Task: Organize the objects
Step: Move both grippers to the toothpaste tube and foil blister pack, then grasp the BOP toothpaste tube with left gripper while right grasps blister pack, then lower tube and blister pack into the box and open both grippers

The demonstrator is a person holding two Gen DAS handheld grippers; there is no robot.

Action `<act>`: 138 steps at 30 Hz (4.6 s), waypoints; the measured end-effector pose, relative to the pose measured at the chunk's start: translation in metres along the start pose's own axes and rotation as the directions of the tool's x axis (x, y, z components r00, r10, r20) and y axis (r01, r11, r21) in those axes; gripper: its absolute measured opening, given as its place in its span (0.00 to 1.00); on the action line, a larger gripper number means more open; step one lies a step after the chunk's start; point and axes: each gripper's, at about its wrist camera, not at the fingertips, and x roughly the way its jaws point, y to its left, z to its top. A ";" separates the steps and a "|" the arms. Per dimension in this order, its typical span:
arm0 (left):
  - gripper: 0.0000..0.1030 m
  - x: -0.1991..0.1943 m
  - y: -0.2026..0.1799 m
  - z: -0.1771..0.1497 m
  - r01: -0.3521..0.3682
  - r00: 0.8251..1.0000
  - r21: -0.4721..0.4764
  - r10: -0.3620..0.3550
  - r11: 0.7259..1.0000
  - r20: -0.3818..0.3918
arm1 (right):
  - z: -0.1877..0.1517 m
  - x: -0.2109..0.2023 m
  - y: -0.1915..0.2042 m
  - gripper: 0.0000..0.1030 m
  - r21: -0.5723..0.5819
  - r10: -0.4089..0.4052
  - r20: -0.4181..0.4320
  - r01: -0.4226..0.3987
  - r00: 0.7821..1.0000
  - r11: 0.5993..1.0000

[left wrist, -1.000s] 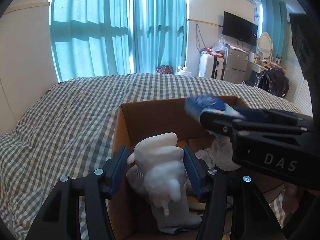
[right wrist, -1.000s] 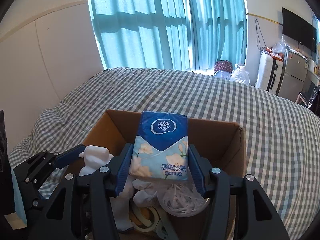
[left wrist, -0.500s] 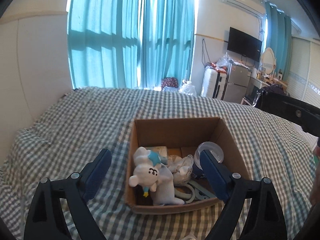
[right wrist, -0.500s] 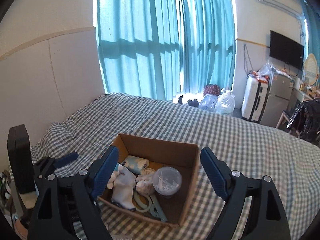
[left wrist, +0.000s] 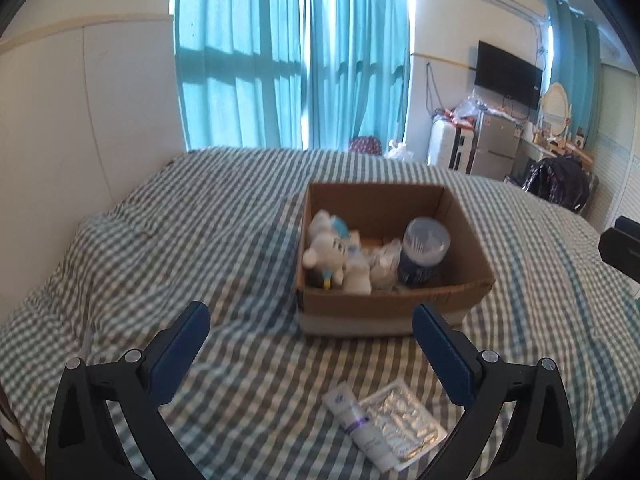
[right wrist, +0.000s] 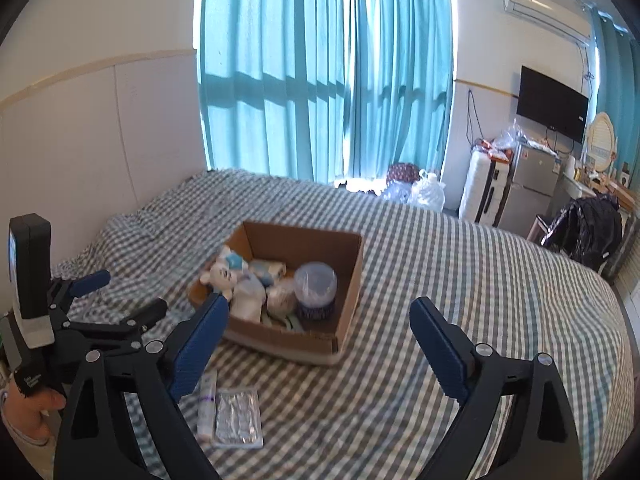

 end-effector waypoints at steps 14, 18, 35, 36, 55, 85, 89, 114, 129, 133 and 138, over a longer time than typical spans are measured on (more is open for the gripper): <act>1.00 0.074 -0.021 -0.097 0.006 0.972 0.005 -0.005 1.000 -0.235 | -0.108 0.090 0.004 0.94 0.011 -0.015 -0.206 0.018 0.978 1.000; 0.86 0.087 -0.028 -0.110 0.028 0.960 0.035 -0.017 0.999 -0.281 | -0.117 0.100 -0.002 0.94 0.042 0.001 -0.238 0.009 0.971 0.999; 0.25 0.065 0.006 -0.106 0.110 0.956 -0.033 -0.115 0.993 -0.271 | -0.123 0.094 0.034 0.94 0.044 0.052 -0.255 -0.042 0.966 0.998; 0.25 0.063 0.013 -0.105 0.094 0.960 -0.035 -0.100 0.995 -0.262 | -0.124 0.095 0.042 0.94 0.034 0.057 -0.259 -0.050 0.964 0.998; 0.25 0.071 0.048 -0.108 0.039 0.965 -0.050 -0.050 0.998 -0.256 | -0.152 0.163 0.105 0.77 -0.050 0.110 -0.428 -0.145 0.897 0.988; 0.26 -0.042 0.009 -0.043 0.108 0.994 -0.010 -0.108 0.994 -0.015 | -0.074 -0.012 0.088 0.67 -0.076 0.083 -0.091 -0.090 0.992 0.993; 0.25 -0.055 0.002 -0.028 0.128 0.991 0.001 -0.128 0.992 0.024 | -0.059 -0.033 0.084 0.67 -0.084 0.073 -0.036 -0.076 0.997 0.994; 0.26 0.073 -0.007 0.072 0.151 0.985 -0.006 -0.150 0.989 0.085 | 0.069 0.085 0.023 0.68 -0.021 0.060 0.078 -0.059 0.995 0.998; 0.25 0.158 -0.031 0.061 0.207 0.978 0.041 -0.208 0.977 0.007 | 0.071 0.241 -0.001 0.68 0.062 0.056 -0.037 -0.053 0.998 0.997; 0.26 0.157 -0.037 0.056 0.220 0.975 0.048 -0.220 0.974 -0.007 | 0.070 0.242 -0.005 0.68 0.088 0.049 -0.036 -0.045 0.998 0.995; 0.30 0.147 -0.035 0.055 0.220 0.975 0.045 -0.220 0.974 -0.018 | 0.070 0.218 -0.005 0.83 0.095 0.047 -0.023 -0.045 0.999 0.994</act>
